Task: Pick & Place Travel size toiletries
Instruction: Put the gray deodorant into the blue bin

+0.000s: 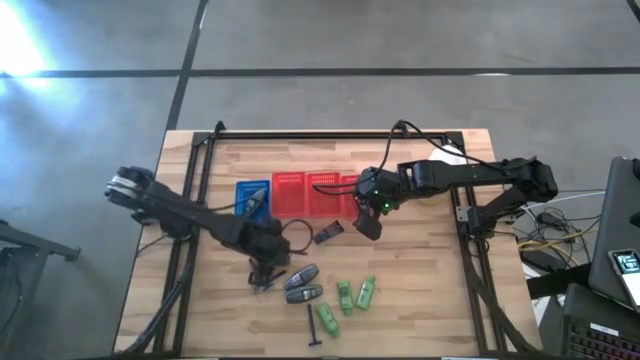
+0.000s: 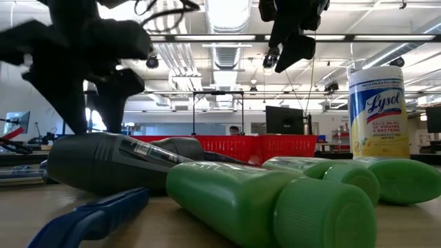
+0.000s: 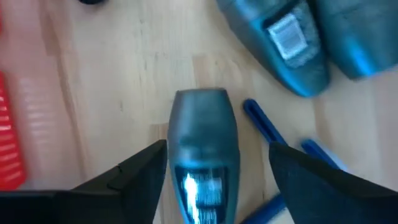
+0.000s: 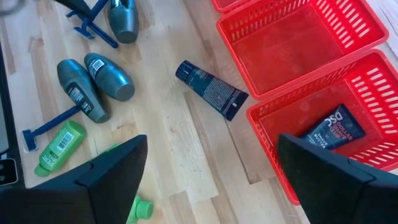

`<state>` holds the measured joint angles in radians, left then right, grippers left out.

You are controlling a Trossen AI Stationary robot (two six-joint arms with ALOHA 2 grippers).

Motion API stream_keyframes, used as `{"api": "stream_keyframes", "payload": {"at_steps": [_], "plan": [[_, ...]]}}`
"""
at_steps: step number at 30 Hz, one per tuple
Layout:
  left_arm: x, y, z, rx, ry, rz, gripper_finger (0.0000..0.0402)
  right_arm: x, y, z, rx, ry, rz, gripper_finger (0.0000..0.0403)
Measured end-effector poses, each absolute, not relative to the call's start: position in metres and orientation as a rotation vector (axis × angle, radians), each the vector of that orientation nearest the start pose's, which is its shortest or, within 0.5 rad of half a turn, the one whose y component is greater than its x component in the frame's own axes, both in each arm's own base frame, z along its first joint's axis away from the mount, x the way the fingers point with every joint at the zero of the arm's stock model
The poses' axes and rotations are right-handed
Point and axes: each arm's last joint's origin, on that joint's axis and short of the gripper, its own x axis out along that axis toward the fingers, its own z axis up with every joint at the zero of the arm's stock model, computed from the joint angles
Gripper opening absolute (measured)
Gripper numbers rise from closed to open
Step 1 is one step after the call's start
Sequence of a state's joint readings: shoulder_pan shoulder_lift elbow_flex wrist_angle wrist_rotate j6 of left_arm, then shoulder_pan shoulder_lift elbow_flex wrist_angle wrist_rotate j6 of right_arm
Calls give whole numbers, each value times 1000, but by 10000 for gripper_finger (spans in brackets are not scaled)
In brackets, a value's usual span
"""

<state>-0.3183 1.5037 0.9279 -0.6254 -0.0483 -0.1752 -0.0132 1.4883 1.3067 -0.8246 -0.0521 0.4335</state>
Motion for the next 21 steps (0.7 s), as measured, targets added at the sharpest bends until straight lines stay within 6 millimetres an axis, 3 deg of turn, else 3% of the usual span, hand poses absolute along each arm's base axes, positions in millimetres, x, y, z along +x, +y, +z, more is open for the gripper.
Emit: {"api": "stream_keyframes", "payload": {"at_steps": [11, 17, 21], "plan": [[277, -88, 154, 63, 1305, -108, 286, 302, -2, 299, 415, 1003, -167, 344], [275, -85, 162, 50, 1291, -99, 210, 301, -2, 299, 405, 1009, -162, 333], [266, -76, 179, -58, 1292, -9, 210, 301, -2, 299, 395, 1013, -157, 327]]}}
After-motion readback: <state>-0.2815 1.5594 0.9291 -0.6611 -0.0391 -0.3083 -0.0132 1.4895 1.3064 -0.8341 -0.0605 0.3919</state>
